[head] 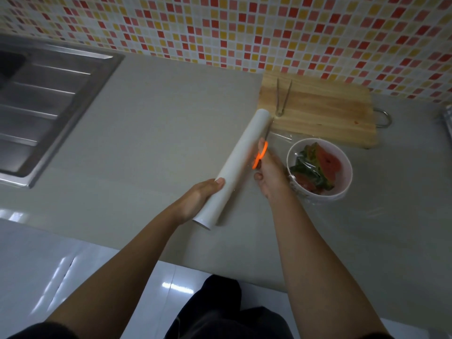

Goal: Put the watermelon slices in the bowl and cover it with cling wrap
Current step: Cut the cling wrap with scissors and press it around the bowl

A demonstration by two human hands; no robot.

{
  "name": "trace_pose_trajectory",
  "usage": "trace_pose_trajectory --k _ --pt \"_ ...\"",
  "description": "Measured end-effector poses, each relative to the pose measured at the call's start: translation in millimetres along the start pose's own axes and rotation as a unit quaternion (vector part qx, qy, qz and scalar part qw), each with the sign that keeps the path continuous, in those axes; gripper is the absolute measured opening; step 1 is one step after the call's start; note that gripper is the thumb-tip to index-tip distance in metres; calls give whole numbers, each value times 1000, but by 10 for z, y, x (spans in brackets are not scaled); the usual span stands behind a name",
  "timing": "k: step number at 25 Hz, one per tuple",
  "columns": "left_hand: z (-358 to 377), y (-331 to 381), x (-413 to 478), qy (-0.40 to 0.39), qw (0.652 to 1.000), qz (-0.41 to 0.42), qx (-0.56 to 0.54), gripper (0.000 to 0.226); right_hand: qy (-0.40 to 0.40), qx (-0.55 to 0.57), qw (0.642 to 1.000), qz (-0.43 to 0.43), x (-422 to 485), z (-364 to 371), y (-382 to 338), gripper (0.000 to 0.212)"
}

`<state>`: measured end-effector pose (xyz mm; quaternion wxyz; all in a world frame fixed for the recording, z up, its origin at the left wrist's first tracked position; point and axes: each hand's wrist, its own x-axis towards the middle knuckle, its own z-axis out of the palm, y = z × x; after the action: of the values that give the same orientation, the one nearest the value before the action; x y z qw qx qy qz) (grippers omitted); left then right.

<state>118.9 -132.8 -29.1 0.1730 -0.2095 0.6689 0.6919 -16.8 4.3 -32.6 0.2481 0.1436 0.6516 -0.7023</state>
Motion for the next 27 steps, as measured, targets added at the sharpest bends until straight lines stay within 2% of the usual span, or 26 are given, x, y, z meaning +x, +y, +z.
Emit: trace_pose_trajectory --k 7,14,17,19,20,22,24,27 --pt "-155 84 64 -9 1000 -8 6 54 -17 -5 1000 -15 288 126 -104 39" --pt "-368 120 -28 -40 998 -32 -37 42 -14 31 999 -35 482 211 -208 36" --pt "-415 77 -98 -24 996 -30 -78 40 10 18 999 -28 499 211 -242 37" --pt "-402 47 -105 11 994 -9 -106 36 16 -45 999 -16 438 194 -231 42" --pt "-384 43 -94 31 992 0 -119 32 22 -117 993 -24 375 177 -169 45" --pt "-334 78 -46 56 992 11 -114 23 47 -250 964 -77 173 132 18 47" --pt "-281 115 0 71 995 17 -73 20 84 -323 932 -141 -47 97 147 43" --pt "-255 105 30 122 991 23 40 21 133 -431 879 -155 -241 51 183 32"
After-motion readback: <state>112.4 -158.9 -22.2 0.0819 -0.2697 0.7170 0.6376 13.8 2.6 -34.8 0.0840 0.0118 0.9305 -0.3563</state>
